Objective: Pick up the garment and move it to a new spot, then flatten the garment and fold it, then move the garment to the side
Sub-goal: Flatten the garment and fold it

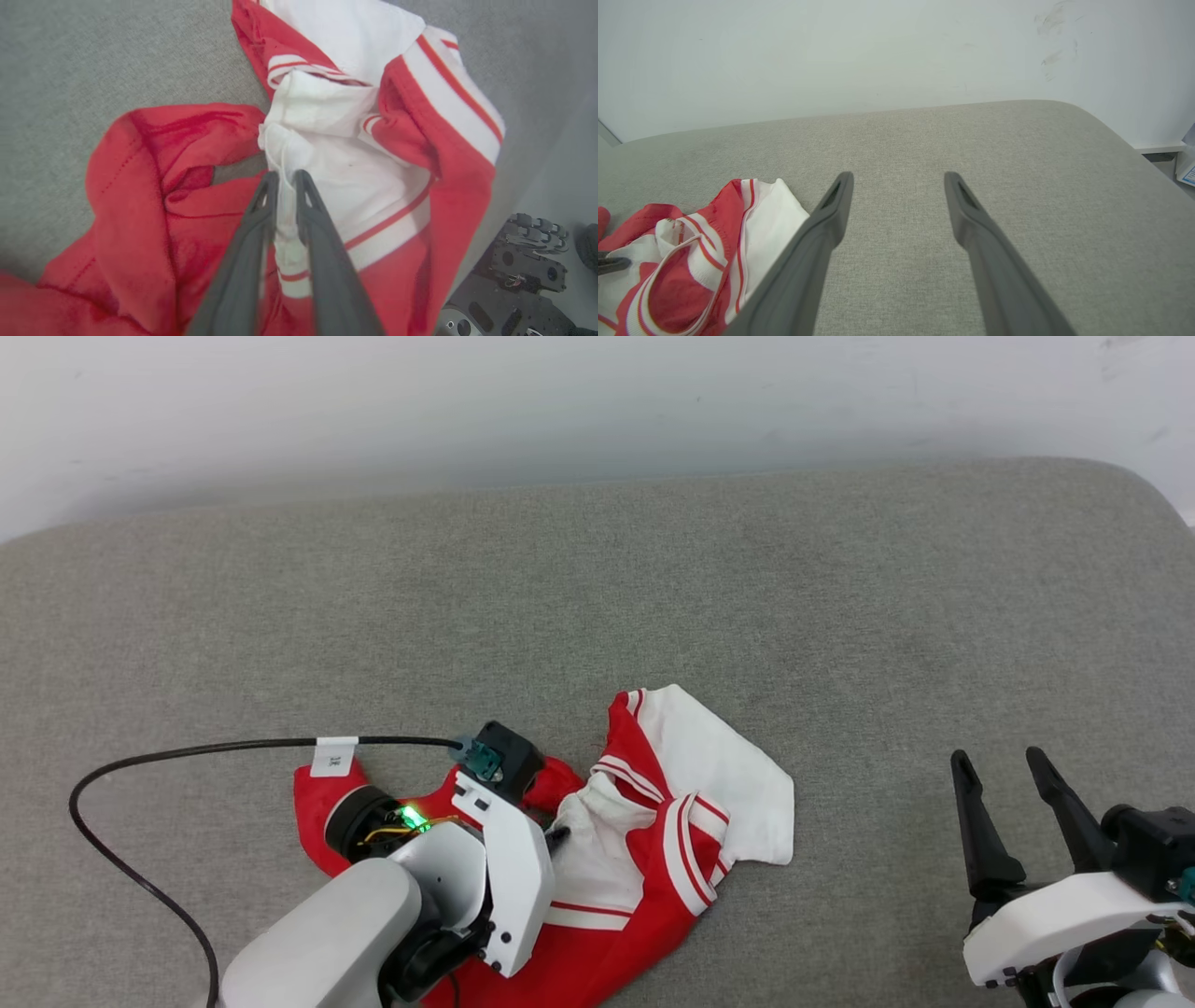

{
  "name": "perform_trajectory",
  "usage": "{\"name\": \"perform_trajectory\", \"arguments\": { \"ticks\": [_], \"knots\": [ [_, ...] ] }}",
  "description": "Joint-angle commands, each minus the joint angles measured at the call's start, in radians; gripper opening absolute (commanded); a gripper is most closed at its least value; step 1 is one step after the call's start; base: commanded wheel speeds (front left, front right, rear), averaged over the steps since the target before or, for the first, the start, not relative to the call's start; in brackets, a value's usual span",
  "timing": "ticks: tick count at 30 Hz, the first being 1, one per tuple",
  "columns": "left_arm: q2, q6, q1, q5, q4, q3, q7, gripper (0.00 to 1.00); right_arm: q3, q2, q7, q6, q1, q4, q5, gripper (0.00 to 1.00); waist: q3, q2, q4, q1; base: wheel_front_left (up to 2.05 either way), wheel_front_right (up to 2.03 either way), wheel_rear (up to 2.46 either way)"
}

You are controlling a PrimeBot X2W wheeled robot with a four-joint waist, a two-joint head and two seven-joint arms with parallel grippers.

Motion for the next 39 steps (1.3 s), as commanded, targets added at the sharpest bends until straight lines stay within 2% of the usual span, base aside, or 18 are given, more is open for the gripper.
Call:
{"name": "perform_trajectory", "arguments": {
  "ticks": [1,4,6,12,15,19,23,27,28,29,30,31,39],
  "knots": [
    [0.006,0.003,-0.013,0.010,-0.004,0.005,-0.012,0.00,-0.002,0.001,-0.005,-0.001,-0.009,0.003,0.006,1.00,-0.002,0.0000,0.002,0.0000,0.00,0.00,0.00],
    [0.011,0.010,-0.024,0.025,-0.016,0.016,-0.047,0.00,-0.007,0.001,-0.002,-0.001,-0.006,0.005,0.003,1.00,-0.011,0.0000,0.010,0.0000,0.00,0.00,0.00],
    [0.026,0.054,-0.052,0.064,-0.035,0.075,-0.153,0.00,-0.012,0.001,0.003,-0.001,-0.006,-0.001,0.001,1.00,-0.020,0.0000,0.024,0.0000,0.00,0.00,0.00],
    [0.071,0.176,-0.044,0.065,-0.011,0.230,-0.326,0.00,-0.011,0.001,0.009,-0.001,-0.001,-0.013,-0.003,1.00,-0.012,0.0000,0.042,0.0000,0.00,0.00,0.00],
    [0.106,0.238,0.012,0.032,0.014,0.309,-0.377,0.00,-0.015,0.001,0.008,-0.001,-0.003,-0.016,0.000,1.00,0.004,0.0000,0.049,0.0000,0.00,0.00,0.00],
    [0.127,0.291,0.111,-0.037,0.060,0.397,-0.428,0.00,-0.014,0.001,0.009,-0.001,-0.014,-0.014,0.004,1.00,0.029,0.0000,0.054,0.0000,0.00,0.00,0.00],
    [0.116,0.323,0.235,-0.109,0.115,0.461,-0.469,0.00,-0.014,0.001,0.008,-0.001,-0.022,-0.009,0.003,1.00,0.044,0.0000,0.056,0.0000,0.00,0.00,0.00],
    [0.069,0.291,0.322,-0.186,0.161,0.470,-0.451,0.00,-0.015,0.001,0.008,-0.001,-0.034,-0.004,-0.003,1.00,0.049,0.0000,0.058,0.0000,0.00,0.00,0.00],
    [0.062,0.281,0.331,-0.193,0.169,0.465,-0.449,0.05,-0.015,0.001,0.008,-0.001,-0.035,-0.002,-0.004,1.00,0.047,0.0000,0.060,0.0000,0.00,0.00,0.00],
    [0.053,0.269,0.338,-0.203,0.179,0.461,-0.447,0.38,-0.014,0.001,0.009,-0.001,-0.036,-0.001,-0.005,1.00,0.045,0.0000,0.062,0.0000,0.00,0.00,0.00],
    [0.039,0.260,0.344,-0.211,0.188,0.457,-0.450,0.80,-0.015,0.001,0.011,-0.001,-0.035,0.001,-0.005,1.00,0.042,0.0000,0.064,0.0000,0.00,0.00,0.00],
    [0.030,0.249,0.345,-0.213,0.196,0.455,-0.457,1.00,-0.016,0.001,0.011,-0.001,-0.034,0.003,-0.006,1.00,0.037,0.0000,0.067,0.0000,0.00,0.00,0.00],
    [0.032,0.194,0.294,-0.128,0.188,0.446,-0.630,1.00,-0.016,0.001,0.027,-0.001,-0.009,0.007,-0.013,1.00,-0.027,0.0000,0.081,0.0000,0.00,0.00,0.00]
  ]
}}
